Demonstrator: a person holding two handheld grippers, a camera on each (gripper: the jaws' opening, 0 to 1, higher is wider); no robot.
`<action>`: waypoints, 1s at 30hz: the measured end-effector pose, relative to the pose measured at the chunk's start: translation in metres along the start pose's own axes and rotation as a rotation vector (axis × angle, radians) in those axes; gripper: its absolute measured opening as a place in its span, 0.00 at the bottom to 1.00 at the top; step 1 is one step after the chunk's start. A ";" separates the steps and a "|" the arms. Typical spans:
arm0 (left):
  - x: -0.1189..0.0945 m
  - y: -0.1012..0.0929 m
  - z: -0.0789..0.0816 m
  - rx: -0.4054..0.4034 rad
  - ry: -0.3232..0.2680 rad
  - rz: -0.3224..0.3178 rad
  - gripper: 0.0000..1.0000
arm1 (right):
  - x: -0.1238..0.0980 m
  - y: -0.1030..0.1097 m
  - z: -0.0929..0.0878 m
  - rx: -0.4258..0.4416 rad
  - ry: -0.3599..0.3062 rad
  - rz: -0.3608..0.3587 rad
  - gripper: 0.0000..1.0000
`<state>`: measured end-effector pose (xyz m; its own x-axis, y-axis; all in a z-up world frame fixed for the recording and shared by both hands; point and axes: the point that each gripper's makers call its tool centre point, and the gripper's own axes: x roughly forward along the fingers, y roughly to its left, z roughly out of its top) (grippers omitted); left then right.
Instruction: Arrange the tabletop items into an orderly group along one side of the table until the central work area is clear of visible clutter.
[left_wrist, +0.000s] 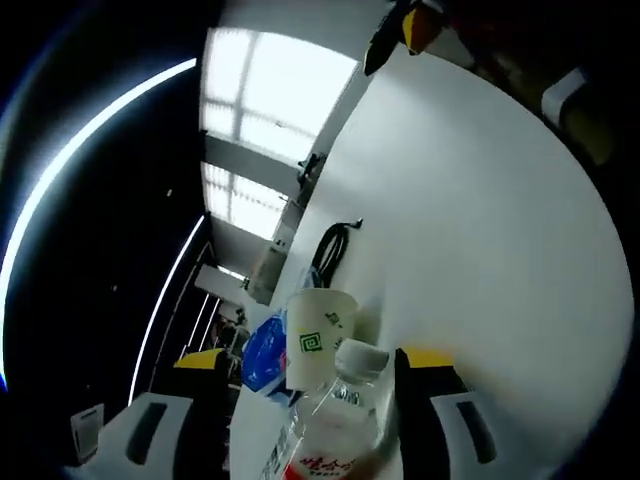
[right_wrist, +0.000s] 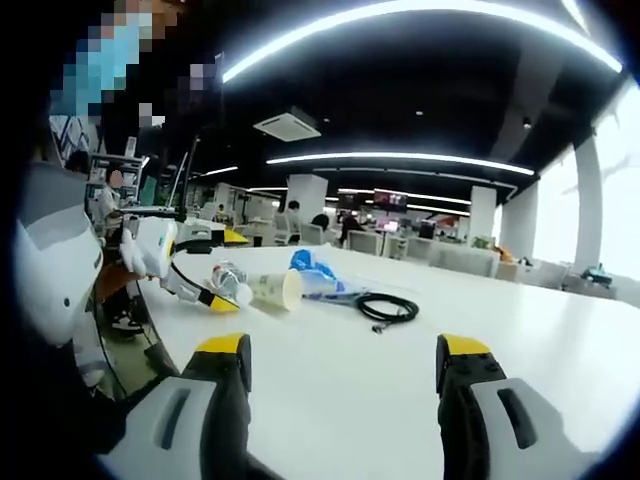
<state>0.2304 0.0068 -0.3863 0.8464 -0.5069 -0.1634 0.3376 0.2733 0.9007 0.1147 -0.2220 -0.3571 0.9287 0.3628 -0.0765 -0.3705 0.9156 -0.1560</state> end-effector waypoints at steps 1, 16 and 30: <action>0.001 0.000 0.000 0.009 0.002 0.005 0.63 | 0.000 0.000 -0.001 -0.001 0.003 0.000 0.73; 0.008 -0.015 -0.004 0.149 0.032 0.009 0.38 | 0.002 -0.002 -0.008 0.009 0.012 -0.005 0.72; 0.005 -0.032 -0.006 0.204 0.034 -0.056 0.21 | 0.000 -0.004 -0.011 0.018 0.012 -0.012 0.72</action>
<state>0.2263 0.0004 -0.4184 0.8432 -0.4875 -0.2265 0.2974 0.0722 0.9520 0.1159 -0.2281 -0.3677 0.9329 0.3497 -0.0866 -0.3589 0.9229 -0.1396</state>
